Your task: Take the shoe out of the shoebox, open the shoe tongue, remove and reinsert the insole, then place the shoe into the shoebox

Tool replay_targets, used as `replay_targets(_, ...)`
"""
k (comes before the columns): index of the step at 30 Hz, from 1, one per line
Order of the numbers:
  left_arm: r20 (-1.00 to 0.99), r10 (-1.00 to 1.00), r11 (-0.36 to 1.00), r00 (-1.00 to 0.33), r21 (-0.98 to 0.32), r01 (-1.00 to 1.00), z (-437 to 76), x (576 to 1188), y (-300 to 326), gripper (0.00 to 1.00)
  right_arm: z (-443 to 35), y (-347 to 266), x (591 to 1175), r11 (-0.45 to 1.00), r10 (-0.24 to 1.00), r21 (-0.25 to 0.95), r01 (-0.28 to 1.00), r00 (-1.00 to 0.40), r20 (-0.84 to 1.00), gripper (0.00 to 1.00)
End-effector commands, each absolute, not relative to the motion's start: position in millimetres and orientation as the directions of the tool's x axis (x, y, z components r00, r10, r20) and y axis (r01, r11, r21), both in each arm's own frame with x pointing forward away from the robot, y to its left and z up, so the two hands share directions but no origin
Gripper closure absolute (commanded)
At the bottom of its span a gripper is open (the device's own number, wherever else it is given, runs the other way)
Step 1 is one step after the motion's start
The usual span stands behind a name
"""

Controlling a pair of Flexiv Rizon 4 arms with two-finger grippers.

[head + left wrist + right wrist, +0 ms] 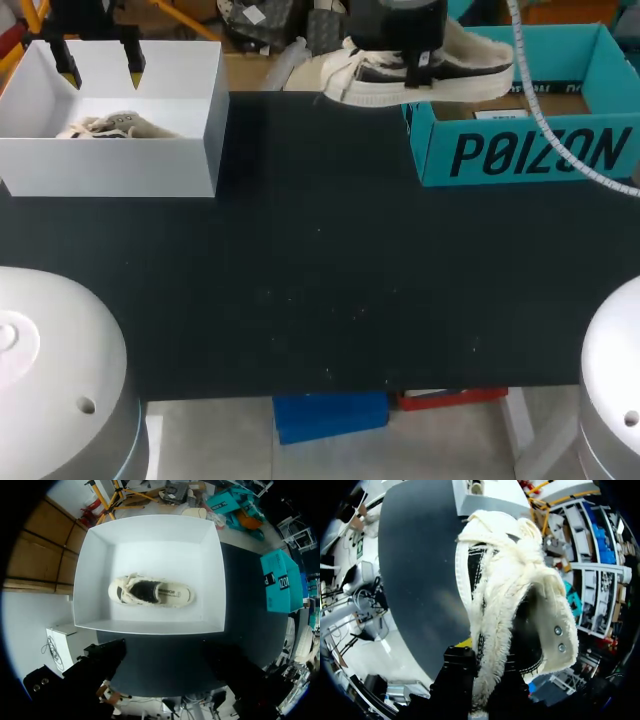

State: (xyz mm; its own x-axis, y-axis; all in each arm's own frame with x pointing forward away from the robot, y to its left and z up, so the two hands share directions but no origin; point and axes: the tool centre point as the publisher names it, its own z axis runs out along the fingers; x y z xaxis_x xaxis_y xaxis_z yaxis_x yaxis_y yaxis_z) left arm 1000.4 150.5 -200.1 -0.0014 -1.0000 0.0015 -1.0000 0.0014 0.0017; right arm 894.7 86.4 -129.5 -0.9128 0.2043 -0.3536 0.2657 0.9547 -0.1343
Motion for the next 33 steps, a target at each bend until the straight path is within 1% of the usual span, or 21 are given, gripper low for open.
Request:
replay_targets(1, 0.001, -1.000, 0.001, -0.001, 0.002, -1.000, -200.0, 1000.4, 150.5, 0.00, -163.7, 111.2, 857.4, 0.968, 0.143, -0.115, 0.225, -0.863, -0.484, 1.00)
replay_targets(8, 0.001, -1.000, 0.001, -0.001, 0.002, -1.000, -200.0, 1000.4, 150.5, 0.00, -225.9, 146.5, 831.6, 0.973, 0.133, -0.106, 0.204, -0.875, -0.465, 1.00)
replay_targets(9, 0.001, -1.000, 0.001, -0.001, 0.002, -1.000, -200.0, 1000.4, 150.5, 0.00, -236.0, 149.6, 828.9, 0.970, 0.128, -0.123, 0.209, -0.872, -0.472, 1.00)
replay_targets(12, 0.001, -1.000, 0.001, -0.001, 0.002, -1.000, -200.0, 1000.4, 150.5, 0.00, -260.7, 154.7, 825.1, 0.967, 0.151, -0.111, 0.231, -0.861, -0.485, 1.00)
replay_targets(14, 0.001, -1.000, 0.001, -0.001, 0.002, -1.000, -200.0, 1000.4, 150.5, 0.00, -278.3, 156.7, 823.9, 0.965, 0.141, -0.126, 0.229, -0.863, -0.486, 1.00)
replay_targets(19, 0.001, -1.000, 0.001, -0.001, 0.002, -1.000, -200.0, 1000.4, 150.5, 0.00, -316.1, 160.5, 825.9, 0.971, 0.144, -0.097, 0.217, -0.862, -0.487, 1.00)
replay_targets(25, 0.001, -1.000, 0.001, -0.001, 0.002, -1.000, -200.0, 1000.4, 150.5, 0.00, -355.5, 163.3, 831.5, 0.979, 0.129, -0.076, 0.189, -0.865, -0.485, 1.00)
replay_targets(33, 0.001, -1.000, 0.001, -0.001, 0.002, -1.000, -200.0, 1000.4, 150.5, 0.00, -386.7, 171.5, 829.5, 0.987, 0.111, -0.052, 0.150, -0.889, -0.444, 1.00)
